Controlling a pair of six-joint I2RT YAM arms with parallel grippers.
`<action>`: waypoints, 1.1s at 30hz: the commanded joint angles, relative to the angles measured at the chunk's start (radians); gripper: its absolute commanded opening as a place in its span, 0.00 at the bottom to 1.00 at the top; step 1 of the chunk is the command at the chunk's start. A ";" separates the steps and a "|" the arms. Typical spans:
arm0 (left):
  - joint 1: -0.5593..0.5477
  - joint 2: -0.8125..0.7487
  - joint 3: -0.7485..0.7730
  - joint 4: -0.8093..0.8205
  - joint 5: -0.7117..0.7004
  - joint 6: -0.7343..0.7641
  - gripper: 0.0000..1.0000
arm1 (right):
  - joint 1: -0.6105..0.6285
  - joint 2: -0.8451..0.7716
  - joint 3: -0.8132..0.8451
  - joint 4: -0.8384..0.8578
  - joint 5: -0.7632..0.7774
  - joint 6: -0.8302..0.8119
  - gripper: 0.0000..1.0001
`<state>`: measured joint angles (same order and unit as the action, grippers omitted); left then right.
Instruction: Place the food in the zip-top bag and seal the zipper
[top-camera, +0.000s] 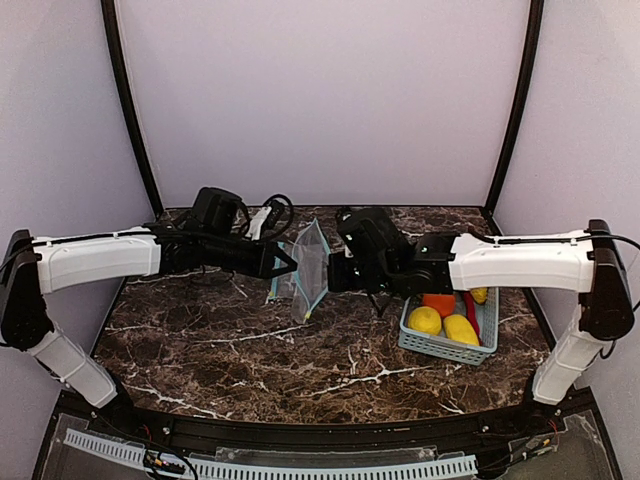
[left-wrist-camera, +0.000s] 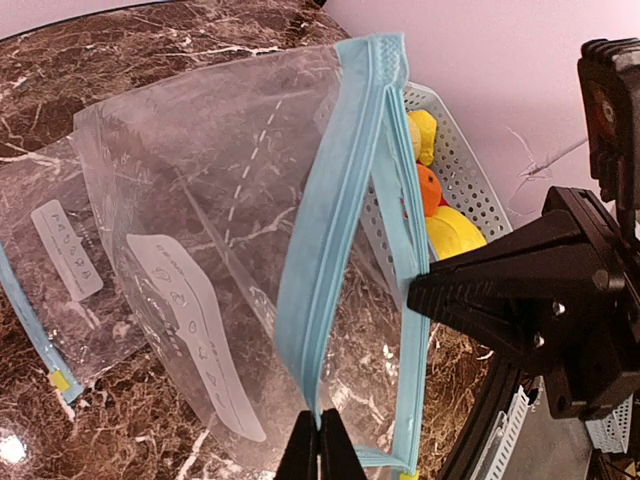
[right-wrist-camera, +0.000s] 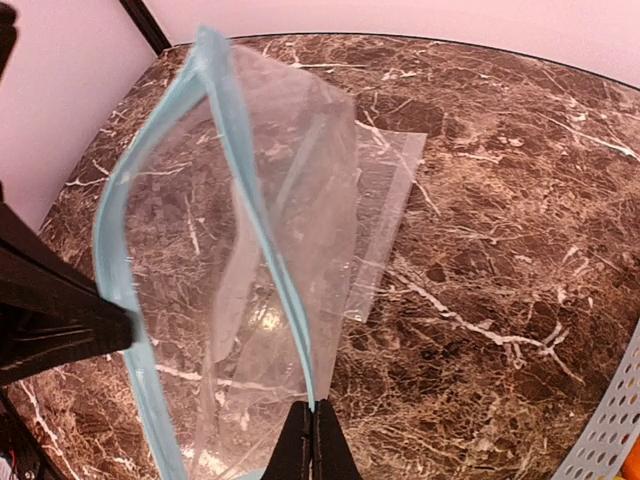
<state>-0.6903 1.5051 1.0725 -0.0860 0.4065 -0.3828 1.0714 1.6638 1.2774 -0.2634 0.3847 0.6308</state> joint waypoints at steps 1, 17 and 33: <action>-0.002 -0.057 0.019 -0.069 -0.100 0.059 0.01 | -0.041 -0.040 -0.033 -0.028 0.016 0.041 0.00; 0.000 -0.062 0.029 -0.083 -0.114 0.094 0.01 | -0.048 -0.152 -0.122 0.183 -0.274 -0.112 0.69; 0.011 -0.074 0.044 -0.129 -0.189 0.110 0.01 | -0.217 -0.453 -0.378 -0.001 -0.156 -0.011 0.99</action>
<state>-0.6834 1.4673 1.0935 -0.1810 0.2447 -0.2901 0.9005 1.2449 0.9363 -0.1612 0.1883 0.5724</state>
